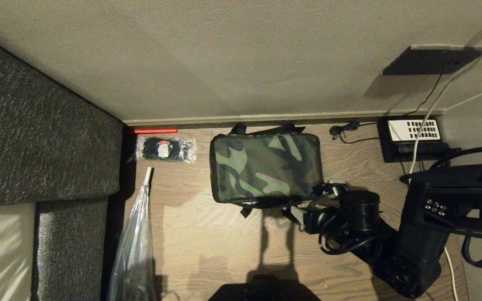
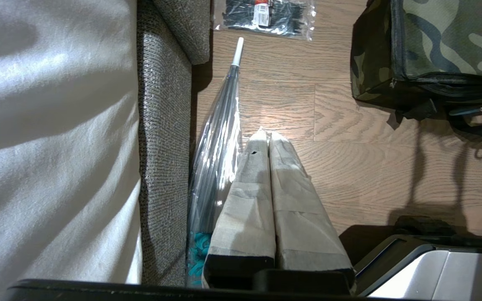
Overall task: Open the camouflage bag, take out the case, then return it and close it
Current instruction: Open the top of the storage box
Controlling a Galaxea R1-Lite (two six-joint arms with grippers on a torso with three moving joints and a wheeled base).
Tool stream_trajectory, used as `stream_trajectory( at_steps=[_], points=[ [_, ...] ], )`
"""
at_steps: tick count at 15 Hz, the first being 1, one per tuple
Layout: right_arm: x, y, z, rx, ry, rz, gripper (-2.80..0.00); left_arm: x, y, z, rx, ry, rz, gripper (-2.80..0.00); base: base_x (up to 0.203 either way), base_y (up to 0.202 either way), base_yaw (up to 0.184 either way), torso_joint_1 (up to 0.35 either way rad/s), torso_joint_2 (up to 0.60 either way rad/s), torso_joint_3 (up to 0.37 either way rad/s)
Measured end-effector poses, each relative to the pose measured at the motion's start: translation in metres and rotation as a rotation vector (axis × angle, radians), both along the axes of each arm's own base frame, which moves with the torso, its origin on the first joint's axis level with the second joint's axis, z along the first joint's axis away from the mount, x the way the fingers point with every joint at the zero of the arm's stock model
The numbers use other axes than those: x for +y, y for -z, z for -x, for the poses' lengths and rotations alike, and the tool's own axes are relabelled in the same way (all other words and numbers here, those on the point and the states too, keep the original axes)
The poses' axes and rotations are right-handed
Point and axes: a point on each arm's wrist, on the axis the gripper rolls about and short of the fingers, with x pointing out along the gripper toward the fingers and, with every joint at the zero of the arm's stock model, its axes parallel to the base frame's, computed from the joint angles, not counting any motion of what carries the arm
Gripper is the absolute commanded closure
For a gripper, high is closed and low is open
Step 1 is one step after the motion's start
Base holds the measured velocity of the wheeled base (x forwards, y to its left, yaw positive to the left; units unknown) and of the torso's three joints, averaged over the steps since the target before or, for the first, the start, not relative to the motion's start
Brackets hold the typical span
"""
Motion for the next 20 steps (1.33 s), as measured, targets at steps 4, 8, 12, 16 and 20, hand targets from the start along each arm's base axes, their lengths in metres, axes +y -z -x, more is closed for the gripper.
stream_trajectory(
  at_steps=[4, 8, 12, 16, 20],
  points=[
    [0.0, 0.0, 0.0, 0.0, 0.0, 0.0, -2.8, 0.0, 0.0, 0.0, 0.0, 0.0, 0.0, 0.0, 0.0, 0.0, 0.0, 0.0, 0.0, 0.0],
    [0.0, 0.0, 0.0, 0.0, 0.0, 0.0, -2.8, 0.0, 0.0, 0.0, 0.0, 0.0, 0.0, 0.0, 0.0, 0.0, 0.0, 0.0, 0.0, 0.0],
    [0.0, 0.0, 0.0, 0.002, -0.002, -0.002, -2.8, 0.0, 0.0, 0.0, 0.0, 0.0, 0.0, 0.0, 0.0, 0.0, 0.0, 0.0, 0.0, 0.0],
    [0.045, -0.019, 0.012, 0.144, -0.203, -0.281, -2.8, 0.0, 0.0, 0.0, -0.001, 0.001, 0.0, 0.0, 0.0, 0.0, 0.0, 0.0, 0.0, 0.0],
    [0.054, -0.029, 0.015, 0.151, -0.231, -0.34, -2.8, 0.0, 0.0, 0.0, 0.0, 0.0, 0.0, 0.0, 0.0, 0.0, 0.0, 0.0, 0.0, 0.0]
  ],
)
